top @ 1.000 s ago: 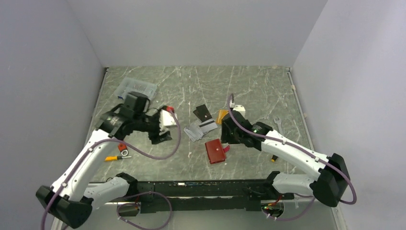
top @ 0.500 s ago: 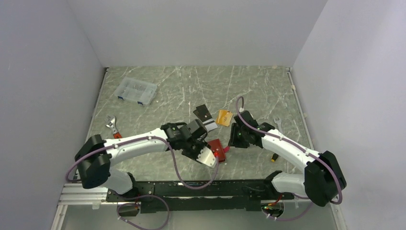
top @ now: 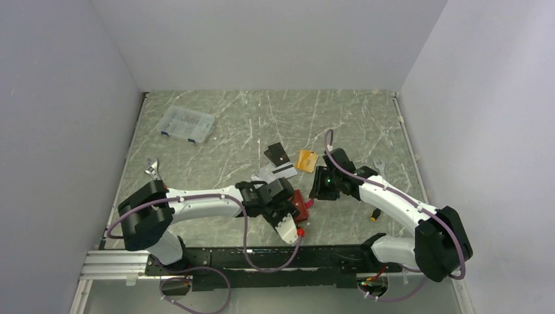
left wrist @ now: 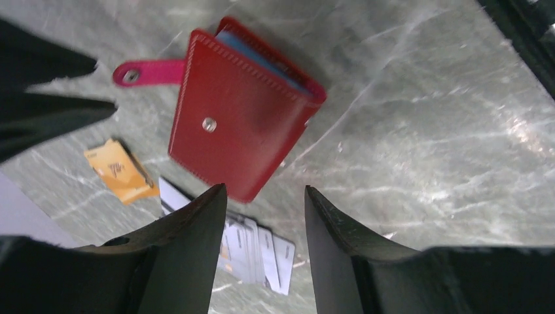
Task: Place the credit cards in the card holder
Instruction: Close the card holder at the center of the board.
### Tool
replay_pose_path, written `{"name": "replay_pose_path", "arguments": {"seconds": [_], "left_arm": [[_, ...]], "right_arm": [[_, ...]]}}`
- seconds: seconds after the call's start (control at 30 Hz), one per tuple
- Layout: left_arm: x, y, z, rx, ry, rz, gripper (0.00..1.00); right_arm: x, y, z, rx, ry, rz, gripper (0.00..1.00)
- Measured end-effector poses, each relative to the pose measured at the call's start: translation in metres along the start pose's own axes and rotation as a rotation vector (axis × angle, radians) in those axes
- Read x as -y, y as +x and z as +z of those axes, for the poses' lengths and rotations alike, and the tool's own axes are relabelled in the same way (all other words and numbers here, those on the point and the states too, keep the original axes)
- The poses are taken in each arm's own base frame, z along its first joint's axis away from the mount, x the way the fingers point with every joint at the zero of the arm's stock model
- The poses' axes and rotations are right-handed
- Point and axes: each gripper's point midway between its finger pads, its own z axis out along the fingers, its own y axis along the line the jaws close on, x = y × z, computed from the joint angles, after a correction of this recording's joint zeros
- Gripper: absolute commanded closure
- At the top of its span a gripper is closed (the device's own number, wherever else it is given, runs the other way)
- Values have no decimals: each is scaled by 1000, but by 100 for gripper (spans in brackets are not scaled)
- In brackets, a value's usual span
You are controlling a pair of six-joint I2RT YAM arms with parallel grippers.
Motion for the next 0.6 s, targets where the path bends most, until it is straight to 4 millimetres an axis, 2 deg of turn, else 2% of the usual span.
{"name": "replay_pose_path", "arguments": {"seconds": [0.2,0.4,0.5,0.6], "left_arm": [[17,-11,26,-13,6,199,53],[19,-7,45,-61,-53,324,57],[12,-5,48,-87,-99,351,58],[11,-5,49,-105,-127,387,66]], "right_arm": [[-1,6,5,-29,-17,-16,73],[7,16,11,-55,-6,-19,78],[11,21,15,-64,-3,-19,80],[14,24,16,-69,1,-22,83]]}}
